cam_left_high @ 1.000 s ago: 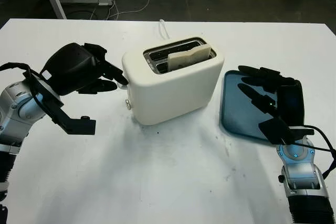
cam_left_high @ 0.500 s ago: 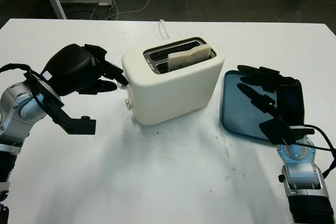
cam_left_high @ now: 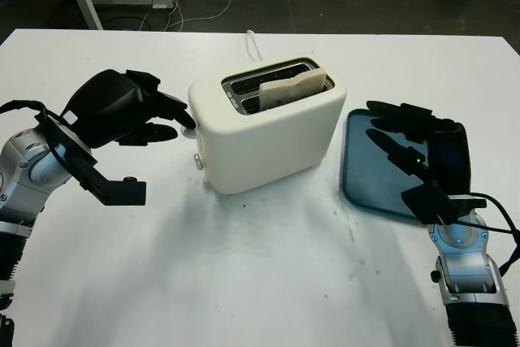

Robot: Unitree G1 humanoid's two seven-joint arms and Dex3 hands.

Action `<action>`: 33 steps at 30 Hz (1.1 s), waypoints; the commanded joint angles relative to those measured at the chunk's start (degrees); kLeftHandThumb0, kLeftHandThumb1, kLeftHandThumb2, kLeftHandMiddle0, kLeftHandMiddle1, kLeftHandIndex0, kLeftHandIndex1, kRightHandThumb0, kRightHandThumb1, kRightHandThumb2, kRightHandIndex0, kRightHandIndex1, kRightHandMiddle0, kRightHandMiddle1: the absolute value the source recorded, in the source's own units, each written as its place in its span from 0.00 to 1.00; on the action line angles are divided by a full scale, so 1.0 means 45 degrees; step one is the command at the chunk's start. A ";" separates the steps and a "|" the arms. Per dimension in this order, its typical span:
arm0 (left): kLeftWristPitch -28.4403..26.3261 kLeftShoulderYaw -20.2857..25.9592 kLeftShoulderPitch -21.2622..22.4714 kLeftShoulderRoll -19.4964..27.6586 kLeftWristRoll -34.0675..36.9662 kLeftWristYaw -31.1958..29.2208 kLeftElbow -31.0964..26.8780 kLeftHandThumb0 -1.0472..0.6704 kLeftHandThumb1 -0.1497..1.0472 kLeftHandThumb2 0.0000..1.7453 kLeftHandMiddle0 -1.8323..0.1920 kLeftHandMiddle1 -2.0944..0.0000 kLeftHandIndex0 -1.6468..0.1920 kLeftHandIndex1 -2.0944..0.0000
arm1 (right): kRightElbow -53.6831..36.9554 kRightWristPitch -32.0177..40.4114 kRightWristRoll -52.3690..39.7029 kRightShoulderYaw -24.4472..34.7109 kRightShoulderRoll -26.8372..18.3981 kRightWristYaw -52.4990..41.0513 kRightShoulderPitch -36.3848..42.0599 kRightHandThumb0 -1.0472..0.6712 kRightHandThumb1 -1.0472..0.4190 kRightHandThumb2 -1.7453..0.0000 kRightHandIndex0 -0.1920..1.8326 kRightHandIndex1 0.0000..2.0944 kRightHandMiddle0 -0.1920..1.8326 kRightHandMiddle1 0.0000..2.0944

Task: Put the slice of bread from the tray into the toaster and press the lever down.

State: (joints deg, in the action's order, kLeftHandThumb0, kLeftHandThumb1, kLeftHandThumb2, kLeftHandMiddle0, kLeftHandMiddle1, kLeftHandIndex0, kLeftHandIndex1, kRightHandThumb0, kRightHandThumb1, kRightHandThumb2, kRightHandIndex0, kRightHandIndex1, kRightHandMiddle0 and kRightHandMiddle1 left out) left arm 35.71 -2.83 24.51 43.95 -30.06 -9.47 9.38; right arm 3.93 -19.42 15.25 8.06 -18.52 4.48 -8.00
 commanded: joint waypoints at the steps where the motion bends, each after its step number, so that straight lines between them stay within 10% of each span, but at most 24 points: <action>1: 0.0172 -0.0118 0.0162 -0.0047 -0.0086 0.0125 0.0164 0.45 0.89 0.07 0.56 0.36 0.42 0.73 | 0.0012 -0.0344 -0.0138 -0.0056 -0.0035 0.0004 0.0003 0.42 0.09 0.97 0.58 0.09 0.56 0.00; 33: -0.0218 -0.0169 -0.0215 -0.0169 0.0112 -0.0464 -0.0442 0.45 0.89 0.09 0.57 0.33 0.45 0.67 | 0.0075 -0.0521 -0.0296 -0.0016 -0.0086 -0.0058 0.0091 0.42 0.09 0.97 0.58 0.09 0.56 0.00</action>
State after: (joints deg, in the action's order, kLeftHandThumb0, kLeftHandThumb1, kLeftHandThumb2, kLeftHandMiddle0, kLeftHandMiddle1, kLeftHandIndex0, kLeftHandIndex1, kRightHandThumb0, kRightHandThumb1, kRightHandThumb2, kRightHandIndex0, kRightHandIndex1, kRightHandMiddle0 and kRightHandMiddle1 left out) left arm 35.08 -3.06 24.19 43.21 -29.45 -10.97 7.15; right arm 3.95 -20.49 14.58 8.07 -18.56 4.46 -7.99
